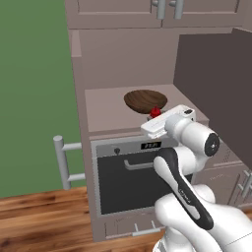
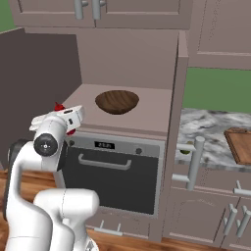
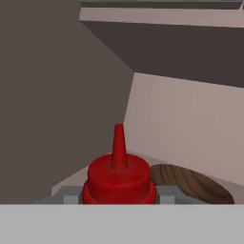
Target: Open the cabinet. Place the bowl and condiment on the counter. Then place the lime and garlic on the cutting board.
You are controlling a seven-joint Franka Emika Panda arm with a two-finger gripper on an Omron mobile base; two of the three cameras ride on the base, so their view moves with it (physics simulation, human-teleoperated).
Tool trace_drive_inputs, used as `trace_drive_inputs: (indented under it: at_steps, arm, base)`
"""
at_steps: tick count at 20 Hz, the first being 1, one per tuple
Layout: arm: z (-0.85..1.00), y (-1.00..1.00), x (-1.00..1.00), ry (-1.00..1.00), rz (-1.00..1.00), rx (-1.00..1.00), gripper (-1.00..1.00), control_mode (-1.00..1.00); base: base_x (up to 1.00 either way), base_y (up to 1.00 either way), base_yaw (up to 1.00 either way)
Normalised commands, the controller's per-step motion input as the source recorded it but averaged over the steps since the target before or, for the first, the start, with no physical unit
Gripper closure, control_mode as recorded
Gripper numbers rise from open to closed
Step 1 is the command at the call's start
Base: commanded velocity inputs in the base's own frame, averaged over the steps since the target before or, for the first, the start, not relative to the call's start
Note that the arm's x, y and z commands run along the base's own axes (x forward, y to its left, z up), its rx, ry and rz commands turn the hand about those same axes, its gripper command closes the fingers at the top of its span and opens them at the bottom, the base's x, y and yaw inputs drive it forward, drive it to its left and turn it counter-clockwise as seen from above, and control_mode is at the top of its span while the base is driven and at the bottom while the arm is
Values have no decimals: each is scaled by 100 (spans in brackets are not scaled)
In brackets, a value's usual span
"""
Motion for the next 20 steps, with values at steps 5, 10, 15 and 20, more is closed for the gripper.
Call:
trace_drive_inputs:
  at_steps: [5, 10, 15, 20]
  arm:
    - [-4, 0, -11, 0, 0, 0, 100, 100]
    - [0, 0, 0, 0, 0, 0, 100, 100]
    - [0, 0, 0, 0, 0, 0, 100, 100]
    - [0, 0, 0, 0, 0, 0, 100, 100]
  base:
    - [-22, -10, -2]
    - [-59, -42, -8]
    - [-56, -40, -8]
    - [-67, -35, -7]
